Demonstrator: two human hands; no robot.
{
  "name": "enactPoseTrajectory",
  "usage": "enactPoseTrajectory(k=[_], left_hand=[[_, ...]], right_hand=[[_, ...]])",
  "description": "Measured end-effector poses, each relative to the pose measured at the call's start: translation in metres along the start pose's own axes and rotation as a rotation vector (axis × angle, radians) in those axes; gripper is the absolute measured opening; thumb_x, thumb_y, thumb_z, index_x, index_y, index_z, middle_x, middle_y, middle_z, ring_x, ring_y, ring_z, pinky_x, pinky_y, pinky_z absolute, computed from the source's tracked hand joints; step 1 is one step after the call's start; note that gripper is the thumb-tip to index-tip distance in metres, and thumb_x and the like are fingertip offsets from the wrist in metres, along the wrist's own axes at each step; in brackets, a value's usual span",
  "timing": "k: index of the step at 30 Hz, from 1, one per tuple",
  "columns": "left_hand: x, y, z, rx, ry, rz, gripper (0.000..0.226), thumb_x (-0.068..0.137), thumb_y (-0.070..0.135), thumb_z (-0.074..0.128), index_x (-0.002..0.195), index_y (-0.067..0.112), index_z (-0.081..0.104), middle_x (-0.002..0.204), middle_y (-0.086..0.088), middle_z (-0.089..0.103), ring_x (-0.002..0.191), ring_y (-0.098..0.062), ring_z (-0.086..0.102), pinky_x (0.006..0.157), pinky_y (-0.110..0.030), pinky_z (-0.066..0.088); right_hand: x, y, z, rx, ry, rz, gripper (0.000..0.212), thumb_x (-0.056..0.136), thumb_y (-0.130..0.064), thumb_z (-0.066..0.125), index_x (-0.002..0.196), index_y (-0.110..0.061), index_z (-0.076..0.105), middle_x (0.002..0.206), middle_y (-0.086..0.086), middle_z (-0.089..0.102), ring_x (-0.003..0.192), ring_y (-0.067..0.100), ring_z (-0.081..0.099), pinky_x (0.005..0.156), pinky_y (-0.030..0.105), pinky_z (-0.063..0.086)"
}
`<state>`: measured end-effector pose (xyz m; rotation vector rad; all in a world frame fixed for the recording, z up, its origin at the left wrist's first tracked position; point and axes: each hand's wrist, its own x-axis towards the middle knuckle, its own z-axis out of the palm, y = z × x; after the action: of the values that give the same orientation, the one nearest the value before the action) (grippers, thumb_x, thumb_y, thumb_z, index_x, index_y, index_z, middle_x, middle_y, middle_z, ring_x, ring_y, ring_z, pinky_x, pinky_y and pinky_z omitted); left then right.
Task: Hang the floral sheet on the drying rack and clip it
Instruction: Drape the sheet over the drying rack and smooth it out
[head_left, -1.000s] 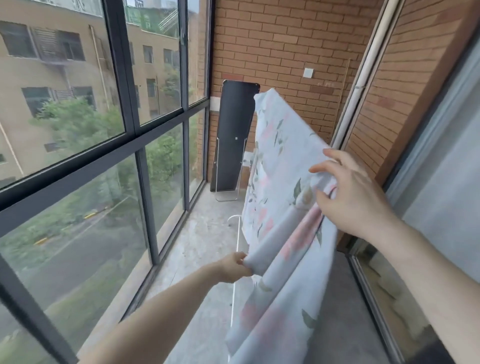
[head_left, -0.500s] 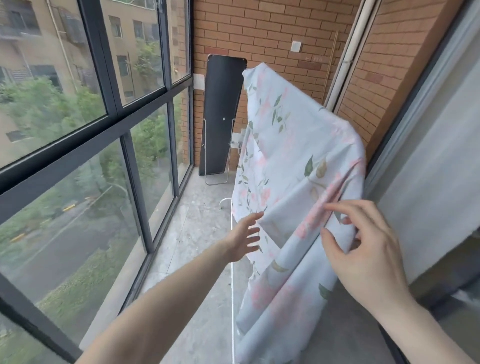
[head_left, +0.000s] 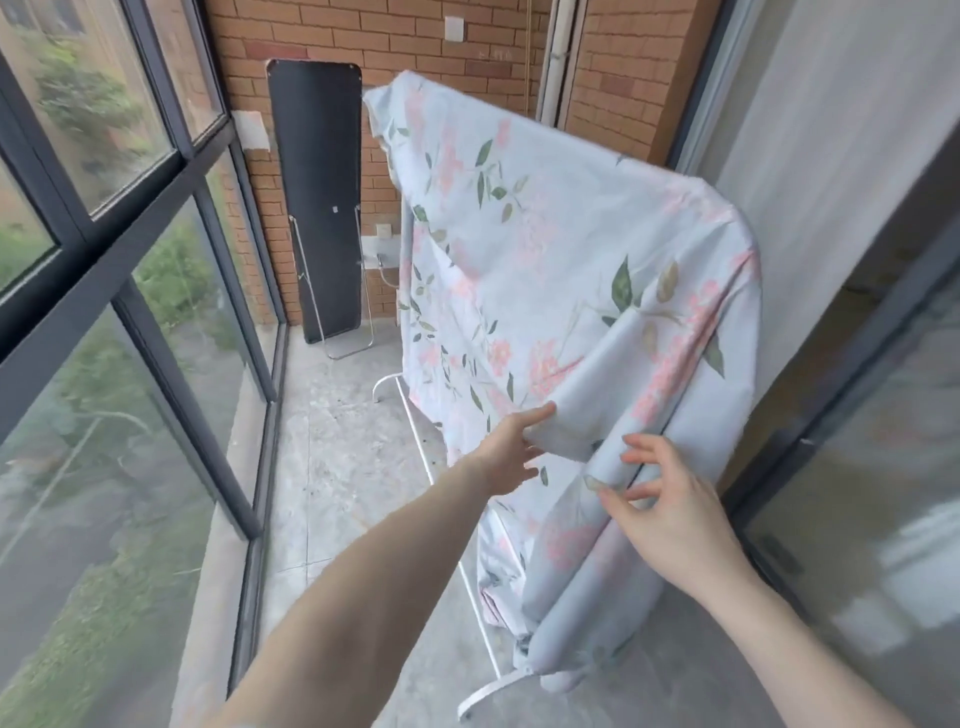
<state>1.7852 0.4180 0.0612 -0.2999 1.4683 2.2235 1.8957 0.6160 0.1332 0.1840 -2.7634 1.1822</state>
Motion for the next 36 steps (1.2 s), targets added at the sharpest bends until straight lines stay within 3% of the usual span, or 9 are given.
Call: enactPoseTrajectory(k=[4, 8, 10, 13, 19, 21, 28, 32, 36], left_hand=[[-0.002, -0.002, 0.005, 0.06, 0.178, 0.141, 0.032, 0.097, 0.045, 0.067, 0.103, 0.014, 0.073, 0.112, -0.007, 0.075, 0.092, -0.018, 0.071, 0.089, -0.032, 0.054], [-0.041, -0.015, -0.008, 0.208, 0.253, 0.359, 0.044, 0.097, 0.056, 0.061, 0.085, 0.014, 0.057, 0.078, -0.013, 0.057, 0.066, -0.022, 0.054, 0.052, -0.026, 0.044], [-0.059, -0.015, -0.014, 0.329, 0.229, 0.444, 0.046, 0.092, 0.058, 0.067, 0.084, 0.015, 0.053, 0.068, -0.01, 0.05, 0.06, -0.02, 0.048, 0.051, -0.027, 0.04], [-0.078, -0.013, -0.023, 0.61, 0.129, 0.482, 0.061, 0.086, 0.065, 0.069, 0.091, 0.006, 0.057, 0.073, -0.017, 0.059, 0.063, -0.021, 0.058, 0.059, -0.036, 0.046], [-0.119, -0.02, -0.036, 0.807, 0.176, 0.625, 0.045, 0.1, 0.049, 0.06, 0.09, 0.006, 0.06, 0.077, -0.016, 0.066, 0.064, -0.014, 0.056, 0.058, -0.032, 0.046], [-0.124, -0.029, -0.038, 0.854, 0.238, 0.656, 0.044, 0.102, 0.047, 0.057, 0.083, 0.008, 0.059, 0.074, -0.017, 0.063, 0.061, -0.012, 0.052, 0.057, -0.036, 0.044], [-0.111, -0.068, -0.042, 0.892, 0.414, 0.603, 0.054, 0.103, 0.047, 0.055, 0.066, 0.012, 0.039, 0.056, 0.008, 0.037, 0.051, -0.009, 0.036, 0.051, -0.029, 0.028], [-0.097, -0.079, -0.045, 0.872, 0.445, 0.502, 0.053, 0.101, 0.048, 0.057, 0.062, 0.017, 0.041, 0.054, 0.01, 0.042, 0.05, -0.009, 0.039, 0.05, -0.027, 0.031], [-0.083, -0.09, -0.051, 0.841, 0.415, 0.416, 0.056, 0.1, 0.051, 0.054, 0.068, 0.006, 0.048, 0.058, 0.005, 0.051, 0.054, -0.012, 0.046, 0.055, -0.034, 0.038]], right_hand=[[-0.002, 0.009, 0.006, 0.148, -0.024, 0.203, 0.039, 0.082, -0.039, 0.084, 0.114, -0.038, 0.062, 0.104, -0.021, 0.073, 0.083, 0.002, 0.071, 0.085, 0.042, 0.058], [-0.022, 0.021, 0.024, -0.07, -0.016, 0.182, 0.055, 0.075, -0.043, 0.088, 0.119, -0.029, 0.057, 0.102, -0.015, 0.068, 0.095, 0.015, 0.064, 0.075, 0.031, 0.043], [-0.027, 0.024, 0.039, -0.197, 0.084, 0.075, 0.074, 0.068, -0.038, 0.093, 0.126, -0.02, 0.052, 0.11, -0.004, 0.061, 0.099, 0.022, 0.06, 0.07, 0.03, 0.034], [-0.021, 0.036, 0.06, -0.138, 0.189, 0.1, 0.083, 0.059, -0.035, 0.098, 0.122, -0.016, 0.048, 0.115, 0.005, 0.058, 0.105, 0.032, 0.061, 0.072, 0.038, 0.043], [-0.015, 0.066, 0.086, -0.086, 0.325, 0.11, 0.033, 0.079, -0.032, 0.083, 0.081, -0.028, 0.05, 0.079, -0.006, 0.06, 0.084, 0.032, 0.065, 0.066, 0.043, 0.051], [-0.009, 0.069, 0.086, -0.064, 0.353, 0.049, 0.04, 0.087, -0.022, 0.074, 0.067, -0.03, 0.04, 0.065, -0.009, 0.048, 0.072, 0.034, 0.059, 0.059, 0.039, 0.043], [-0.03, 0.037, 0.048, 0.252, 0.395, -0.321, 0.016, 0.091, -0.002, 0.05, 0.08, -0.013, 0.047, 0.076, -0.002, 0.05, 0.074, 0.014, 0.048, 0.069, 0.018, 0.036], [-0.058, 0.022, 0.032, 0.266, 0.23, -0.498, 0.017, 0.096, -0.011, 0.048, 0.079, -0.01, 0.052, 0.072, -0.012, 0.05, 0.068, 0.0, 0.05, 0.064, 0.013, 0.035], [-0.066, 0.039, 0.05, -0.075, -0.317, -0.42, 0.023, 0.099, -0.031, 0.046, 0.077, -0.027, 0.053, 0.08, -0.005, 0.066, 0.073, 0.017, 0.063, 0.066, 0.036, 0.049]])
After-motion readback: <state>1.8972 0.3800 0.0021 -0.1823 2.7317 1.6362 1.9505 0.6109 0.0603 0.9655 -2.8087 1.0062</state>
